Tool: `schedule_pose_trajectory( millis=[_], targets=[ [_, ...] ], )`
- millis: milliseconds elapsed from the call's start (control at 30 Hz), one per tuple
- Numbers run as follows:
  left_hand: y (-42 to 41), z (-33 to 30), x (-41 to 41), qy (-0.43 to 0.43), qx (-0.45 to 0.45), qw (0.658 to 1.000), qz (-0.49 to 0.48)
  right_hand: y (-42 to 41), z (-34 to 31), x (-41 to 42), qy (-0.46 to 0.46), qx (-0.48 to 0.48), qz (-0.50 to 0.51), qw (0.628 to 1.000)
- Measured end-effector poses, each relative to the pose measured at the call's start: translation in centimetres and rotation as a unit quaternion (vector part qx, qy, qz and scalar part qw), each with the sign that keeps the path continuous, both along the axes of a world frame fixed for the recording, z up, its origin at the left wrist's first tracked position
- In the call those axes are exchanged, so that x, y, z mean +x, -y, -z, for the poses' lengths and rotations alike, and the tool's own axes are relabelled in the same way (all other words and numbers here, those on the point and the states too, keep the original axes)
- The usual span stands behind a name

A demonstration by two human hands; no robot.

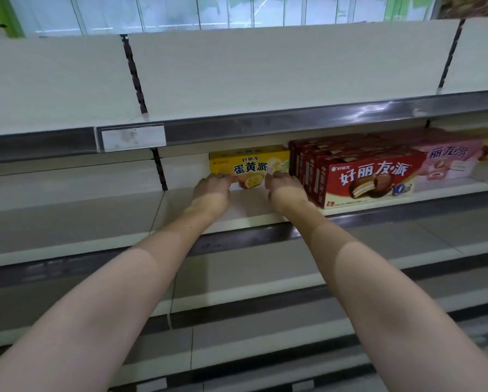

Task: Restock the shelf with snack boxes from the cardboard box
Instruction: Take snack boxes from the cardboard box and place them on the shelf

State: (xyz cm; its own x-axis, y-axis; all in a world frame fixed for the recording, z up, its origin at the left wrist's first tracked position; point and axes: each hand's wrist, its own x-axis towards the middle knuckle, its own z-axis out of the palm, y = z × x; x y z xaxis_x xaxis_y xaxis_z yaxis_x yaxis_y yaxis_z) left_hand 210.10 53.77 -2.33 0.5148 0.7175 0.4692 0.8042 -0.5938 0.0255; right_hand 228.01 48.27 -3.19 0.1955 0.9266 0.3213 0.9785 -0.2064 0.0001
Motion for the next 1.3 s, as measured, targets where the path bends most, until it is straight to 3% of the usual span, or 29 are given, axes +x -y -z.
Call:
schedule_pose_trajectory(
  millis=[300,533,800,900,1133,1300],
  targets=[
    [7.6,-0.5,2.5,0.090,-0.032,0.988,0.120,9.2,0.8,-1.2,-0.038,0.191,-0.014,0.981],
    [15.0,2.4,5.7,0.041,-0.099,0.971,0.216,19.9,4.4,-0.4,-0.094,0.157,0.109,0.977],
    [26.6,12.4,4.1,-0.057,-0.249,0.885,0.388,36.5,14.4,-6.2,-0.174,0.003,0.286,0.942],
    [32.1,17.0,3.9,-0.074,-0.280,0.848,0.444,43.8,18.1,-9.3,-0.171,0.004,0.343,0.924],
    [46.9,23.8,1.6,-0.167,-0.331,0.760,0.534,60.5,23.6,-17.4,-0.210,-0.038,0.510,0.833],
    [55.3,26.1,0.0,-0.218,-0.314,0.701,0.602,70.0,26.2,-20.7,-0.266,-0.065,0.554,0.786]
  ],
)
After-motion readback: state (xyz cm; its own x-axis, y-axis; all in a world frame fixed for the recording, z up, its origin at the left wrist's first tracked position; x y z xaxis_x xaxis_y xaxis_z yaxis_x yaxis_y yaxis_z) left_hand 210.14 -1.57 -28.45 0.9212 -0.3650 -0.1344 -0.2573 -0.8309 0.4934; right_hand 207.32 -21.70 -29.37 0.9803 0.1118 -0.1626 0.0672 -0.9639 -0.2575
